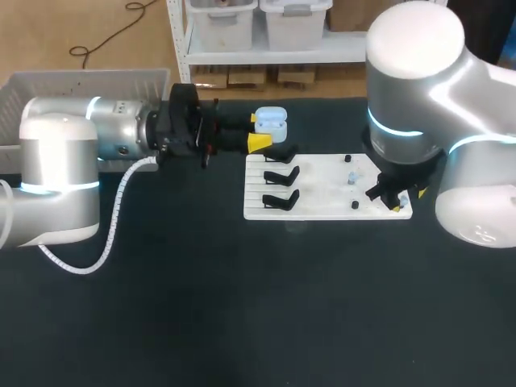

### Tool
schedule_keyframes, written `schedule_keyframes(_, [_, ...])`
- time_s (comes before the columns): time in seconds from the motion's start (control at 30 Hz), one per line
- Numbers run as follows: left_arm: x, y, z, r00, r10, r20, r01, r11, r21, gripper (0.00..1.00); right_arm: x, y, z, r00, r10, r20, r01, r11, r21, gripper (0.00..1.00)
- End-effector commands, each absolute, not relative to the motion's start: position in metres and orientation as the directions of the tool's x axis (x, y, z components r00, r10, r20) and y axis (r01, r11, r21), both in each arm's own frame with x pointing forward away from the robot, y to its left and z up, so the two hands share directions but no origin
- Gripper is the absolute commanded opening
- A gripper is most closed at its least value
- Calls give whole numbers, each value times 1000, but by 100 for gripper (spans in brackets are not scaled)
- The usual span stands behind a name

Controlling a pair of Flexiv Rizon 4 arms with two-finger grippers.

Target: Pick up each earbud case from the left stands, insert the matching earbuds, close the lid, and place the case in the box.

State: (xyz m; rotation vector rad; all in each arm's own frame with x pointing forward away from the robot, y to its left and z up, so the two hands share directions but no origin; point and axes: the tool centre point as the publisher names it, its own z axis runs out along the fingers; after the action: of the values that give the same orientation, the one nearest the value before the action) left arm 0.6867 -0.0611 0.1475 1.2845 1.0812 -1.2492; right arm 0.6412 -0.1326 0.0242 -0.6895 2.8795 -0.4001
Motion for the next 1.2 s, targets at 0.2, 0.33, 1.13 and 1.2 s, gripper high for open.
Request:
schedule_keyframes(0.2, [686,-61,147,68,-45,-997,993,-97,73,0,644,-129,19,-891,-443,-98,-396,865,-307,39])
schedule_keyframes(0.33, [686,-61,147,68,-45,-997,993,-97,73,0,645,-131,17,-894,-437,-98,-389,866,-316,38])
schedule_keyframes(1.13, [686,-61,147,68,-45,-997,993,-97,73,0,645,-134,12,-904,-416,-97,-366,871,-327,16])
schedule_keyframes(1.2, [686,-61,147,68,-45,-997,993,-97,73,0,645,-134,12,-905,-416,-94,-366,871,-328,0])
